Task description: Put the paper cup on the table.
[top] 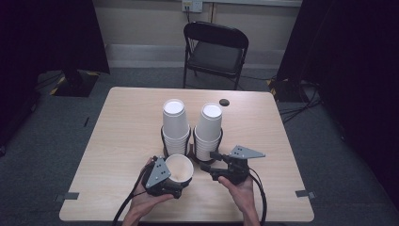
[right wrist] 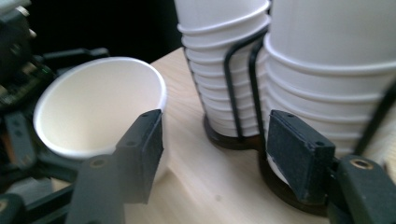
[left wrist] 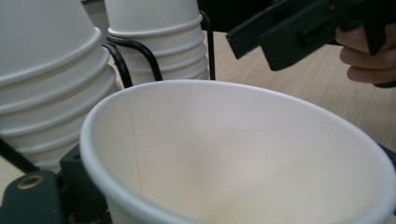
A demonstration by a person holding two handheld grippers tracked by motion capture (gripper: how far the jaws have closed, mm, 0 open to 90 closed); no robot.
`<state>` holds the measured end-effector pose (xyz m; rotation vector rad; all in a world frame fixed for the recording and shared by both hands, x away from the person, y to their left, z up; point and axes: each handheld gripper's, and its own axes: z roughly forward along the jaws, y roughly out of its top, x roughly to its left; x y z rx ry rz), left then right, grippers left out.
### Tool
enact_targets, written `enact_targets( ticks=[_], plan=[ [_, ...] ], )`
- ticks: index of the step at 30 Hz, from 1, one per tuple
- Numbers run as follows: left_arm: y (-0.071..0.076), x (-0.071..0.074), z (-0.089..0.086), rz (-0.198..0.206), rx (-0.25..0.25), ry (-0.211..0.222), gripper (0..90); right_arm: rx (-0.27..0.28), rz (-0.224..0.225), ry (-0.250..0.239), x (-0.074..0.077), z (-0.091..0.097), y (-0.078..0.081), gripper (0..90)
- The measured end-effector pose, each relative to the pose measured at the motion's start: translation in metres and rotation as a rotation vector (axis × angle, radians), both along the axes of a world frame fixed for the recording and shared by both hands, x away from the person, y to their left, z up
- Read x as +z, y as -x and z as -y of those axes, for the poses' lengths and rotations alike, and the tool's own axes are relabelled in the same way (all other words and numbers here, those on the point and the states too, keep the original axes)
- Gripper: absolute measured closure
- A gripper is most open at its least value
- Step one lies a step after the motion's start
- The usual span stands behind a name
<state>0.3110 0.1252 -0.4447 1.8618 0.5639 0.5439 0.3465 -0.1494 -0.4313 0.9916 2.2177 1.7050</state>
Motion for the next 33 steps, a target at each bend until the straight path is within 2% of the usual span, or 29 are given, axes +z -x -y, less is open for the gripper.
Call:
enact_targets(
  ticks=[1,3,6,10,12,13,20,25,28,33],
  plan=[
    [0.000,0.000,-0.001,-0.004,0.002,0.020,9.9,-0.007,0.006,0.001,-0.001,0.002,0.001,34.8],
    [0.001,0.000,-0.005,-0.007,0.004,0.016,9.9,-0.026,0.013,-0.006,-0.004,0.006,0.004,33.2],
    [0.000,0.001,-0.011,-0.024,-0.011,0.037,9.8,-0.064,0.026,-0.013,-0.009,0.013,0.006,30.6],
    [-0.003,0.002,-0.020,-0.032,0.022,0.071,9.8,-0.111,0.052,-0.020,-0.018,0.020,0.011,24.6],
    [-0.005,0.003,-0.026,-0.036,0.037,0.088,9.8,-0.125,0.061,-0.025,-0.022,0.023,0.014,17.4],
    [-0.006,0.003,-0.029,-0.034,0.046,0.095,9.8,-0.143,0.071,-0.016,-0.025,0.025,0.015,16.7],
    [-0.012,0.006,-0.049,-0.032,0.098,0.111,9.8,-0.269,0.079,0.024,-0.039,0.037,0.019,16.6],
    [-0.017,0.010,-0.063,-0.028,0.144,0.137,9.8,-0.316,0.099,0.055,-0.047,0.043,0.022,15.1],
    [-0.021,0.012,-0.070,-0.031,0.171,0.166,9.8,-0.361,0.091,0.053,-0.051,0.047,0.022,15.1],
    [-0.029,0.015,-0.080,-0.026,0.212,0.177,9.8,-0.388,0.094,0.044,-0.057,0.052,0.023,15.2]
  ],
)
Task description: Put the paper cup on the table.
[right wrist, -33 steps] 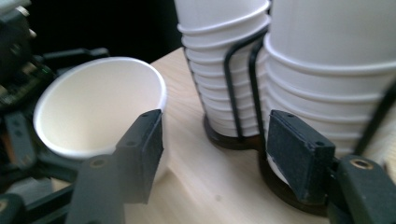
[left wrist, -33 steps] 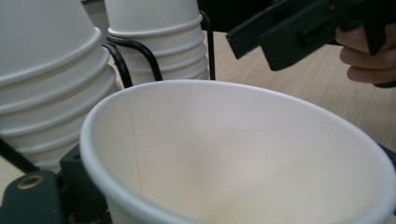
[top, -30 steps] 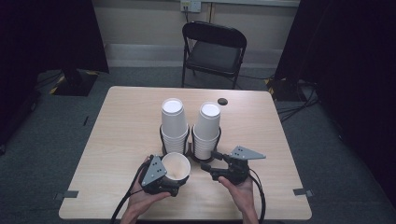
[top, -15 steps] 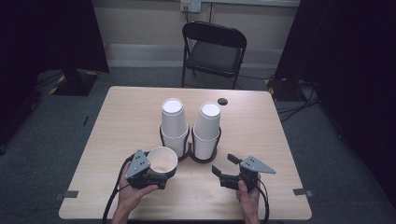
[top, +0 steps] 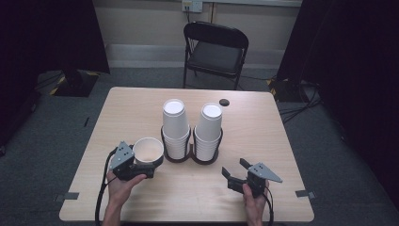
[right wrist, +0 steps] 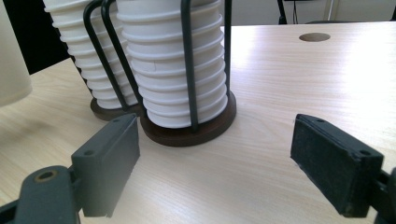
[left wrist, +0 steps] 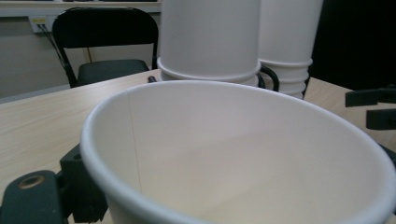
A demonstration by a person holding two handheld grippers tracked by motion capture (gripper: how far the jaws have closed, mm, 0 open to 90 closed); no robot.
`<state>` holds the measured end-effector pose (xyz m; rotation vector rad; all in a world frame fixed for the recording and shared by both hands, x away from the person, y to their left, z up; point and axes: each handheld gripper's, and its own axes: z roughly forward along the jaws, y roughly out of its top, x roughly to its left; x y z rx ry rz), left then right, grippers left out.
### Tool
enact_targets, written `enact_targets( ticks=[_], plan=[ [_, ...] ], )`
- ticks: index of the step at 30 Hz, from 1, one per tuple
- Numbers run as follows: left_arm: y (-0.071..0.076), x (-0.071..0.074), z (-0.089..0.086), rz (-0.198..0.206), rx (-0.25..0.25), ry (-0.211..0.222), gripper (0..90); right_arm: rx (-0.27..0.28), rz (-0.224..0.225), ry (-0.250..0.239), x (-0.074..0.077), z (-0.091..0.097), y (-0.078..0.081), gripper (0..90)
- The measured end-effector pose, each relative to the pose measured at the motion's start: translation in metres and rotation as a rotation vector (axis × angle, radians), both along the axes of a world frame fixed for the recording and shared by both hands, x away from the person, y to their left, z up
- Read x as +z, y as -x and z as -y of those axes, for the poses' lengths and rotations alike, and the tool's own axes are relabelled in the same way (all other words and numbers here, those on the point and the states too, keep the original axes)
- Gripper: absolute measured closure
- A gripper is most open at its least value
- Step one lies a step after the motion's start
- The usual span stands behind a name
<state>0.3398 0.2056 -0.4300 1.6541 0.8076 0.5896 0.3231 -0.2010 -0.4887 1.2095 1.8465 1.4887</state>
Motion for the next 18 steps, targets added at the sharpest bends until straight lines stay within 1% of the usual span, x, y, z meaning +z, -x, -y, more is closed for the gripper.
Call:
enact_targets(
  ticks=[5,6,8,10,13,14,16,18],
  plan=[
    [-0.008,0.001,-0.008,-0.009,0.057,0.035,9.8,-0.009,0.017,-0.010,-0.005,0.002,0.001,15.2],
    [-0.009,0.001,-0.009,-0.012,0.071,0.036,9.8,-0.010,0.020,-0.002,-0.006,0.002,0.001,15.2],
    [-0.013,0.001,-0.010,-0.013,0.080,0.031,9.8,-0.018,0.025,0.014,-0.006,0.001,0.002,15.3],
    [-0.017,0.002,-0.012,-0.014,0.093,0.028,9.8,-0.016,0.029,0.018,-0.006,0.000,0.002,15.2],
    [-0.025,0.003,-0.017,-0.014,0.109,0.045,9.8,-0.023,0.025,0.016,-0.006,0.000,0.002,15.2],
    [-0.027,0.003,-0.018,-0.014,0.112,0.052,9.8,-0.026,0.026,0.021,-0.006,0.000,0.002,15.2],
    [-0.032,0.005,-0.019,-0.005,0.126,0.044,9.8,-0.030,0.030,0.032,-0.006,-0.002,0.003,15.2],
    [-0.037,0.006,-0.021,-0.006,0.115,0.047,9.7,-0.035,0.033,0.041,-0.006,-0.002,0.003,15.2]
  ],
)
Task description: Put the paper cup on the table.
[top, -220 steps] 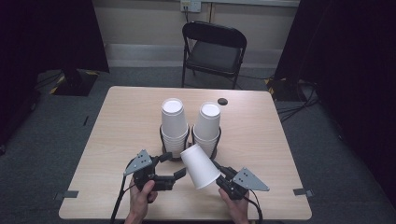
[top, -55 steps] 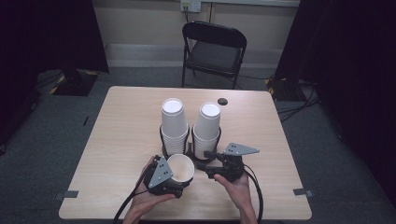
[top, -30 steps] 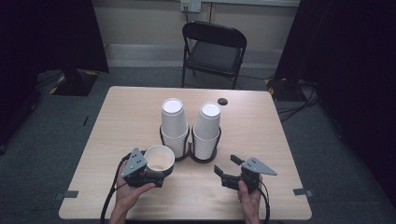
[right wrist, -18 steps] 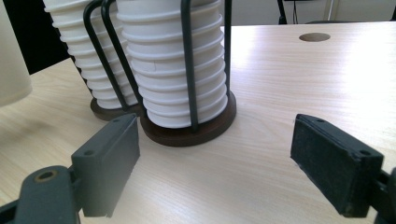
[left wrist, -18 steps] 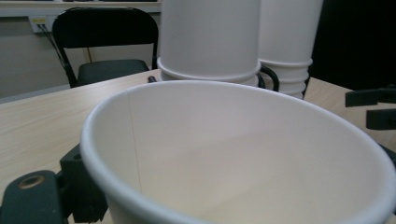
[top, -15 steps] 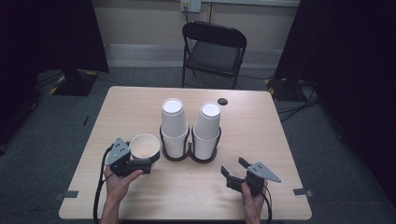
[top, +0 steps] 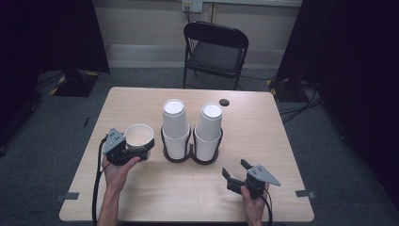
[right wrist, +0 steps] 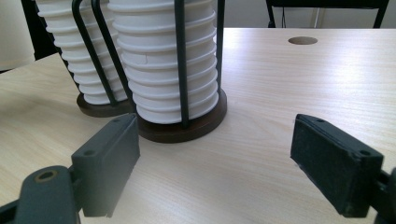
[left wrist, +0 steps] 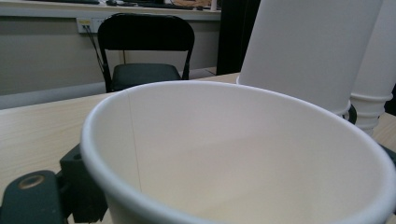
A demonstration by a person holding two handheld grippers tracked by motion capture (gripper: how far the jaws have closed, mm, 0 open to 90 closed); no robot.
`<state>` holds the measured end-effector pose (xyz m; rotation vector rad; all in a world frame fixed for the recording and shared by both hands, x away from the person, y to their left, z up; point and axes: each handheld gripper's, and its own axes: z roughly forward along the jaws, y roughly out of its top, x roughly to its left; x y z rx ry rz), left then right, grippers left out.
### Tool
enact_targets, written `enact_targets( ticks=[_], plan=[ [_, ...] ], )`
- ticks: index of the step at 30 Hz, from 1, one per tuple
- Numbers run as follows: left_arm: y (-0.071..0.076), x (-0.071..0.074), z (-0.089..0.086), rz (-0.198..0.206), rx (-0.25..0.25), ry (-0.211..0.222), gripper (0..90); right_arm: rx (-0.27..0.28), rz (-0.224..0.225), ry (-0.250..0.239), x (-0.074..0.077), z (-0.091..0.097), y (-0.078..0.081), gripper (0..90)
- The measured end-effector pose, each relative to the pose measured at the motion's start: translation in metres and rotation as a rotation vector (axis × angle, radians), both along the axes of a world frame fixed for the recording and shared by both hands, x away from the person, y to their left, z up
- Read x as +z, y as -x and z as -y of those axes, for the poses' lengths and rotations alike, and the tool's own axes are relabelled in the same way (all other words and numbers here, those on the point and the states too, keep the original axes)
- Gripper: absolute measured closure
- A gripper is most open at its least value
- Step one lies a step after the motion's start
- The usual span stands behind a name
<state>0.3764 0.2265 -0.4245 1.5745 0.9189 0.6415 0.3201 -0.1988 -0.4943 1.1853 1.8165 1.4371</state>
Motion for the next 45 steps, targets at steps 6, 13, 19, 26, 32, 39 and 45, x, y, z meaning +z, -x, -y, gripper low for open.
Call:
enact_targets(
  ticks=[6,13,19,26,32,39,45],
  plan=[
    [-0.015,-0.004,-0.006,-0.016,0.021,0.029,9.4,-0.002,-0.003,-0.005,0.000,0.000,0.000,15.2],
    [-0.030,-0.012,-0.005,-0.031,0.039,0.010,9.1,0.003,-0.002,0.006,0.000,-0.001,0.000,15.6],
    [-0.045,-0.015,-0.006,-0.032,0.058,0.015,9.0,0.007,-0.005,0.003,0.000,-0.001,0.000,15.6],
    [-0.050,-0.022,-0.003,-0.051,0.060,0.013,8.5,0.013,-0.011,-0.008,0.000,0.000,0.000,15.9],
    [-0.056,-0.031,0.003,-0.071,0.086,-0.032,8.1,0.015,-0.011,-0.006,0.000,0.000,0.000,16.1],
    [-0.060,-0.038,0.002,-0.081,0.070,-0.044,8.1,0.015,-0.018,-0.001,0.000,0.000,-0.001,16.7],
    [-0.064,-0.046,0.002,-0.099,0.073,-0.054,8.3,0.017,-0.016,-0.003,0.000,0.000,-0.001,16.8]
  ],
)
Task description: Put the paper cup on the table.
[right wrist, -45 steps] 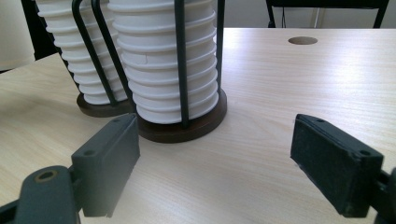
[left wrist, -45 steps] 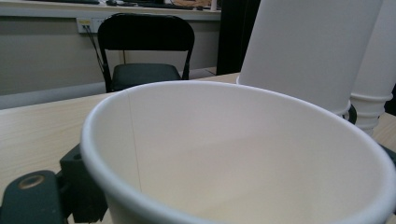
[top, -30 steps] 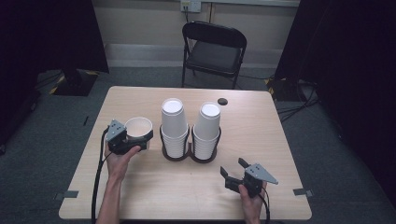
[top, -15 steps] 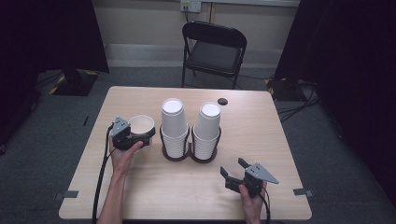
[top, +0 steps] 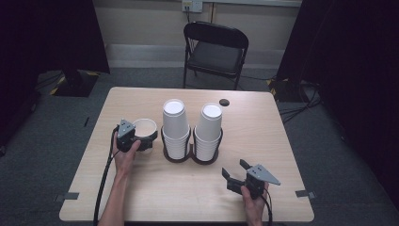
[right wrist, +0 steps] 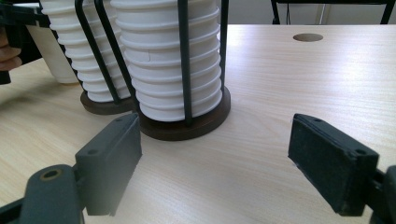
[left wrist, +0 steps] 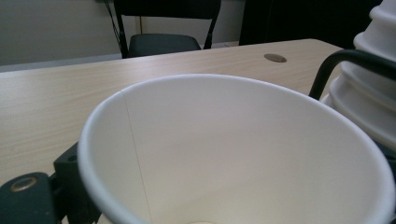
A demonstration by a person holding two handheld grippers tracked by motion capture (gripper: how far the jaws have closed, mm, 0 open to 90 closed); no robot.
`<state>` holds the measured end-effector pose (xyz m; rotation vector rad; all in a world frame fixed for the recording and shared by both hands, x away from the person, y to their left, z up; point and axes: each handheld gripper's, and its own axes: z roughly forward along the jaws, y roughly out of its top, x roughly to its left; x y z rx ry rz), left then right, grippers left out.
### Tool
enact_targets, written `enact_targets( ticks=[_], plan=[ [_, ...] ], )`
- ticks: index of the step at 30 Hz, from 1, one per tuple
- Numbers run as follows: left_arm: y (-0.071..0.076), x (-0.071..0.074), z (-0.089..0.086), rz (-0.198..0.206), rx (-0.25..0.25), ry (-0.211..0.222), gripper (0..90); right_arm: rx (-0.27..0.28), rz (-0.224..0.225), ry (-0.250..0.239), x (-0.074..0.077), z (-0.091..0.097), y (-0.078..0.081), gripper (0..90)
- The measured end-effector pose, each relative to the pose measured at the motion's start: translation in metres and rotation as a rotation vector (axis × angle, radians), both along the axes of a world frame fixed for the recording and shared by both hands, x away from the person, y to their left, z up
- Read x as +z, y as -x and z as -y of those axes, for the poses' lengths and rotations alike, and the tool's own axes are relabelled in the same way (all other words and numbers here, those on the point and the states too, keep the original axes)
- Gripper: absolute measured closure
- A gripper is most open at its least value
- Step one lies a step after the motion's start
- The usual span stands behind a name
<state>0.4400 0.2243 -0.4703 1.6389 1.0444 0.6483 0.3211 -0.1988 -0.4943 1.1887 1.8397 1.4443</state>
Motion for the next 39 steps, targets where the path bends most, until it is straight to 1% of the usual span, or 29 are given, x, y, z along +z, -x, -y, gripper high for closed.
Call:
enact_targets(
  ticks=[2,5,6,7,8,11,13,14,15,16,17,19,20,21,22,23,27,28,29,32,34,36,39],
  plan=[
    [0.002,-0.001,0.000,0.009,0.009,-0.001,8.4,0.002,-0.001,-0.001,0.000,0.000,0.000,16.8],
    [0.004,-0.004,-0.001,0.007,0.019,0.000,8.5,0.007,-0.004,0.001,0.000,0.000,-0.001,18.4],
    [0.005,-0.005,-0.002,0.001,0.023,-0.012,8.6,0.006,-0.004,0.002,0.000,0.000,-0.001,18.4],
    [0.005,-0.007,-0.002,-0.006,0.030,-0.017,9.0,0.005,-0.004,0.004,0.000,0.000,-0.001,18.4],
    [0.005,-0.008,-0.002,-0.021,0.024,-0.022,9.5,0.006,-0.004,0.003,0.000,0.000,-0.001,18.4],
    [0.004,-0.010,-0.001,-0.037,0.033,-0.030,10.6,0.005,-0.009,0.005,0.000,-0.001,-0.001,18.4],
    [0.004,-0.011,0.000,-0.044,0.034,-0.047,11.0,0.009,-0.007,0.012,0.000,-0.001,-0.001,18.4],
    [0.004,-0.012,0.001,-0.049,0.036,-0.063,11.7,0.009,-0.007,0.014,0.000,-0.001,-0.001,18.4],
    [0.004,-0.013,0.001,-0.060,0.035,-0.073,12.3,0.012,-0.007,0.014,0.000,-0.001,-0.002,18.4],
    [0.004,-0.014,0.001,-0.067,0.037,-0.076,12.9,0.012,-0.006,0.014,0.000,-0.001,-0.002,18.4],
    [0.004,-0.015,0.001,-0.076,0.036,-0.070,13.4,0.013,-0.008,0.015,0.000,-0.001,-0.002,18.3],
    [0.004,-0.016,0.001,-0.095,0.040,-0.091,14.3,0.015,-0.012,0.017,0.000,-0.002,-0.001,18.4],
    [0.004,-0.017,0.003,-0.096,0.046,-0.099,14.5,0.015,-0.011,0.018,0.000,-0.002,-0.001,18.3],
    [0.005,-0.017,0.004,-0.100,0.046,-0.135,14.7,0.015,-0.011,0.018,0.000,-0.002,-0.001,18.3],
    [0.005,-0.017,0.006,-0.100,0.052,-0.155,15.2,0.016,-0.010,0.018,0.000,-0.002,-0.002,18.3],
    [0.006,-0.017,0.007,-0.108,0.054,-0.163,15.3,0.016,-0.011,0.019,0.000,-0.002,-0.002,18.3],
    [0.009,-0.020,0.004,-0.124,0.053,-0.136,15.4,0.014,-0.013,0.019,0.000,-0.002,-0.002,18.2],
    [0.010,-0.021,0.004,-0.130,0.059,-0.150,15.5,0.013,-0.014,0.019,0.000,-0.002,-0.002,18.2],
    [0.011,-0.023,0.004,-0.140,0.070,-0.155,15.3,0.012,-0.014,0.018,0.000,-0.002,-0.002,18.2],
    [0.013,-0.024,0.003,-0.159,0.075,-0.154,15.5,0.010,-0.015,0.017,0.000,-0.002,-0.002,18.1],
    [0.016,-0.023,0.003,-0.154,0.081,-0.162,15.5,0.010,-0.015,0.017,0.000,-0.002,-0.002,18.1],
    [0.018,-0.022,0.002,-0.161,0.074,-0.150,15.5,0.008,-0.016,0.016,0.000,-0.002,-0.002,18.1],
    [0.021,-0.023,0.002,-0.166,0.077,-0.129,15.5,0.007,-0.016,0.016,0.000,-0.002,-0.002,18.0]
  ],
)
